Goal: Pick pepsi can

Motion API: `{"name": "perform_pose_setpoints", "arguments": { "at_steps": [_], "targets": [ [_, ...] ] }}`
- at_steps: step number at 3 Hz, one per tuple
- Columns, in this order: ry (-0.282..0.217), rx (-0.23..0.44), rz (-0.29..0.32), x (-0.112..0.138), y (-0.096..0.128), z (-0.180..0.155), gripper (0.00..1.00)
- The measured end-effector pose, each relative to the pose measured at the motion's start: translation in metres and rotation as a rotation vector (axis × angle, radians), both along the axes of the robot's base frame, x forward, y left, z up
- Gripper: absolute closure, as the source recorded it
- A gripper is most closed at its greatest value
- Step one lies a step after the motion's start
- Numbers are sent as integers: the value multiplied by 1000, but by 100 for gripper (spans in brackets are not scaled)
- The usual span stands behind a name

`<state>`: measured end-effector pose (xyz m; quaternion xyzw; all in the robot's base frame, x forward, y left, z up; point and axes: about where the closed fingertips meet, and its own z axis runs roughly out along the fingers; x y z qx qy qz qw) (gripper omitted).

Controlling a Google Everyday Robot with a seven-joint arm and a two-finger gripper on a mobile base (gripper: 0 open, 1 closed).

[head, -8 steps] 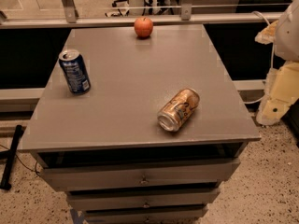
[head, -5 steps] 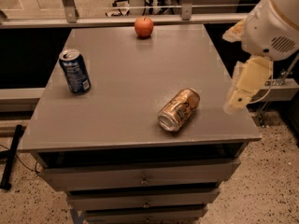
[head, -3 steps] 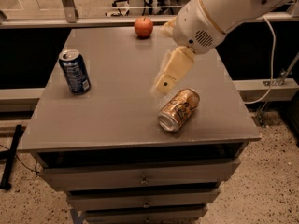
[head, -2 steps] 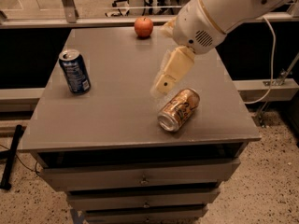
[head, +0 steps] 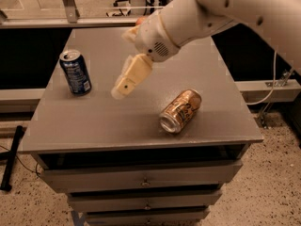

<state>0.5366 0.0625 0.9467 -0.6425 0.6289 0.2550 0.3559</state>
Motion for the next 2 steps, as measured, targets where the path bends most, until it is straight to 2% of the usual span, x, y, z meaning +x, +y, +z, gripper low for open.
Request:
{"name": "perform_pose_setpoints", "arguments": {
  "at_steps": [1, 2],
  "targets": [
    [2, 105, 55, 17, 59, -16, 0],
    [-24, 176, 78, 34, 104, -34, 0]
  ]
}}
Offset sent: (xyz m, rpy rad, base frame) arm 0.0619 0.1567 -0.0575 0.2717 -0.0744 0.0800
